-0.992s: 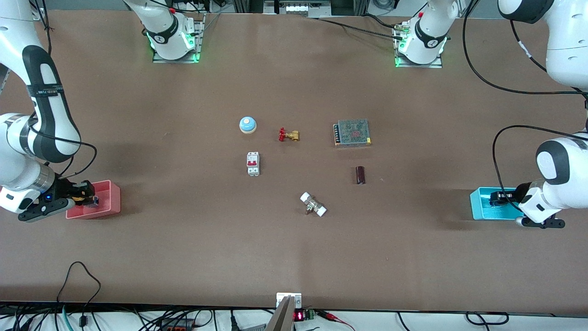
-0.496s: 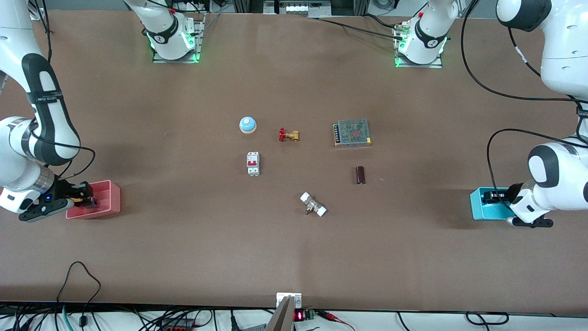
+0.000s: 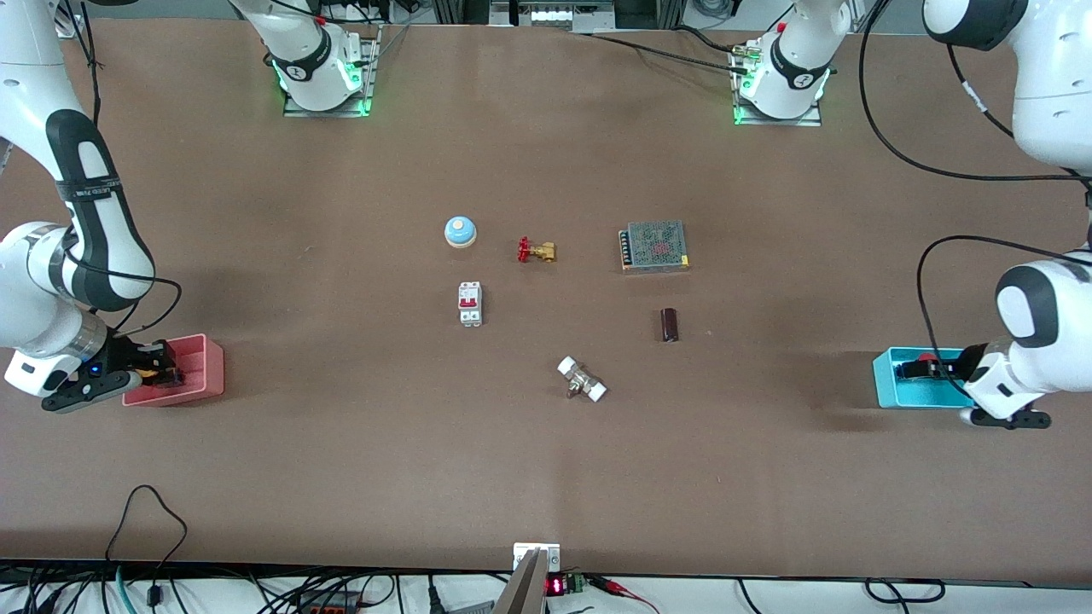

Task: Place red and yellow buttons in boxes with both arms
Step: 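Lower the buttons into the boxes and open both grippers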

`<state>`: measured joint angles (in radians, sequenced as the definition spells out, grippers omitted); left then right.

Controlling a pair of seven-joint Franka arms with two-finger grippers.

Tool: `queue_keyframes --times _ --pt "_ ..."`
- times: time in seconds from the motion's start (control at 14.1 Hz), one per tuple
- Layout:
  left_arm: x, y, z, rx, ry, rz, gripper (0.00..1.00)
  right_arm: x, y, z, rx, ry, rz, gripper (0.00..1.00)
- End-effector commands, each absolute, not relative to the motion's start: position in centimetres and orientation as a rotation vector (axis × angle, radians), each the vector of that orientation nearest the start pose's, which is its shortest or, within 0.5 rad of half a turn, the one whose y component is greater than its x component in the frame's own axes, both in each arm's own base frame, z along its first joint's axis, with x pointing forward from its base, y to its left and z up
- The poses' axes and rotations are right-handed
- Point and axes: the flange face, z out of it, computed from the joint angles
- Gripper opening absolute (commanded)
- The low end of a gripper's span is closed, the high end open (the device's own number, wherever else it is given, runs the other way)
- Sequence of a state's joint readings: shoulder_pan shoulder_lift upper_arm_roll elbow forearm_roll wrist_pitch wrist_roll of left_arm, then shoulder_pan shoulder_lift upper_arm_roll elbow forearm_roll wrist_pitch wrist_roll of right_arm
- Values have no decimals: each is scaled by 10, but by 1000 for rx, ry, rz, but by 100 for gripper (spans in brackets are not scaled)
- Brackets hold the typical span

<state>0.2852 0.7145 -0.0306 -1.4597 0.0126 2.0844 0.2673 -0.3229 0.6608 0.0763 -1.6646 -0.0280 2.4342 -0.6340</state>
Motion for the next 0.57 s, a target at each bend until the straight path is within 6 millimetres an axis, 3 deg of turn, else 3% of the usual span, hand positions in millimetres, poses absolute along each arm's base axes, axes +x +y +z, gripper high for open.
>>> queue_keyframes --times 0.0,0.21,0.43,0.5 --pt "684 164 330 -3147 92 66 100 673 -176 234 -3094 -598 -199 43" --pt "685 134 395 -3137 131 -74 100 673 -177 230 -3094 -594 -202 53" --pt "676 81 453 -3175 88 -193 100 673 -177 230 -3095 -592 -202 69" --pt "669 66 470 -3173 45 -187 100 673 -177 230 -3095 -592 -202 82"
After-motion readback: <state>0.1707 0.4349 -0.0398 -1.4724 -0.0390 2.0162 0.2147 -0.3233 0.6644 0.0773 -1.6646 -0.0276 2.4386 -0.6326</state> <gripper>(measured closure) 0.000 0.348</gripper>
